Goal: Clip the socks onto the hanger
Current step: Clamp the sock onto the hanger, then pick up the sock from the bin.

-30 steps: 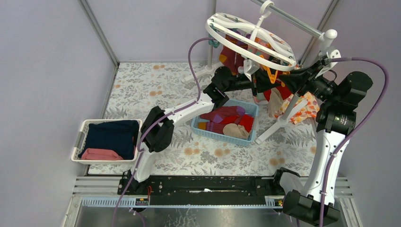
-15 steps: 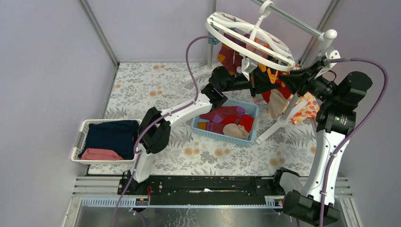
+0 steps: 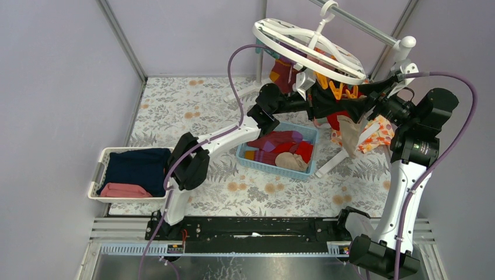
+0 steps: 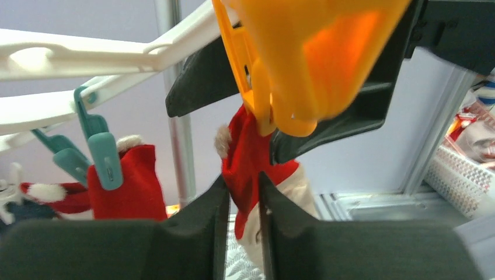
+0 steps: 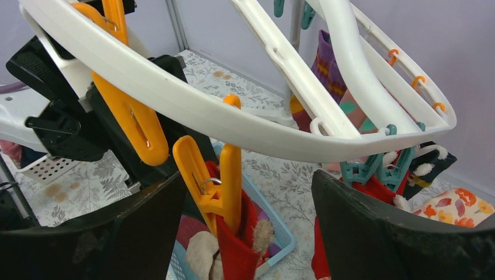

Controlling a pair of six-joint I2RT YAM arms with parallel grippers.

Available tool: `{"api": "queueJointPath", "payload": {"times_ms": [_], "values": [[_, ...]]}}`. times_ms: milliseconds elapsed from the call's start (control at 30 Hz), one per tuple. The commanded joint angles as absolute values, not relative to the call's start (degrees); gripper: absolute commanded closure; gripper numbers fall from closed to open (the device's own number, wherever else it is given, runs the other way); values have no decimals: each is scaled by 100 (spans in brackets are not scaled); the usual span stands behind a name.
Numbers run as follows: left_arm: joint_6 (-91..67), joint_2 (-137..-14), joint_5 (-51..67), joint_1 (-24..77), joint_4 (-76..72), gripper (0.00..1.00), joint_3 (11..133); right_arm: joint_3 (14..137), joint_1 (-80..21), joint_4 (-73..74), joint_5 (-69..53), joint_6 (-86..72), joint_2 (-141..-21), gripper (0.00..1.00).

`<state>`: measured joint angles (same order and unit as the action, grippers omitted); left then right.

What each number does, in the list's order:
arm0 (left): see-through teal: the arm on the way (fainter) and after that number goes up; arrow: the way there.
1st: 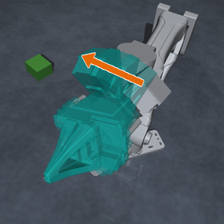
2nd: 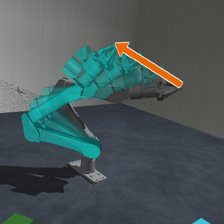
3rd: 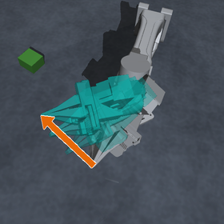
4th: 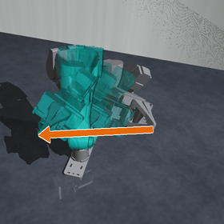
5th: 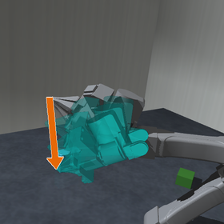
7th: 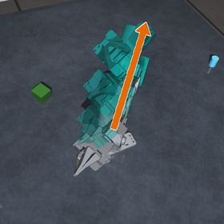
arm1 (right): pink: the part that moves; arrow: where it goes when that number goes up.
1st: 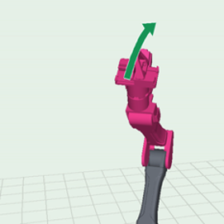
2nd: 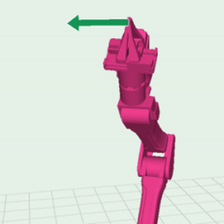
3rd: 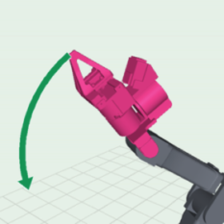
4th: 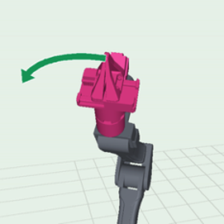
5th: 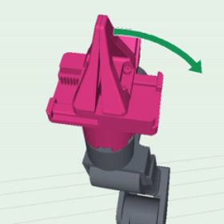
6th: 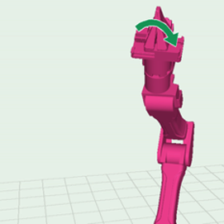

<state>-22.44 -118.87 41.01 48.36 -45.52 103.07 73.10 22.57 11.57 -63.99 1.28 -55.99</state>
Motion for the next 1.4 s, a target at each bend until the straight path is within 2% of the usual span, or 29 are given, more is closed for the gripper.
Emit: {"api": "queueJointPath", "payload": {"times_ms": [0,133,200,300,567,767,867,967,1033,1067,1267,1333,1367], "values": [[-2250,-11612,4047,4811,-4718,64,10083,7688,2276,1431,-6339,310,-5521,13],[-2143,-11397,3892,4782,-4715,39,9574,7998,2383,2251,-6042,1032,-5400,5],[-2106,-11175,3787,4737,-4858,32,9101,8139,2495,2653,-5956,1326,-5285,0],[-1909,-10762,3567,4648,-5094,24,8203,8201,2635,3277,-5924,1763,-5076,0],[-1152,-9529,2816,4555,-5296,19,5813,7767,2681,5018,-5794,3011,-4491,0],[-940,-8637,2479,4435,-5345,18,4508,6963,2681,5824,-6175,3881,-4131,0],[-952,-8331,2349,4277,-5544,18,3876,6513,2681,6421,-6522,4930,-4151,0],[-1402,-8167,2175,4013,-6087,15,3253,6060,2680,6885,-6826,6166,-4196,0],[-2051,-8116,1857,3801,-6584,2,2854,5780,2677,7149,-7082,6938,-4200,0],[-2421,-8104,1809,3621,-6791,1,2640,5656,2679,7150,-7272,7059,-4201,0],[-3877,-8271,2772,2967,-7643,1,2153,4971,2638,6800,-7497,7582,-4469,0],[-3874,-8222,3032,2945,-7305,1,2199,4851,2557,6786,-7359,7798,-4698,0],[-3782,-8145,3075,2955,-6626,1,2300,4803,2486,6770,-7258,7883,-4816,0]]}}
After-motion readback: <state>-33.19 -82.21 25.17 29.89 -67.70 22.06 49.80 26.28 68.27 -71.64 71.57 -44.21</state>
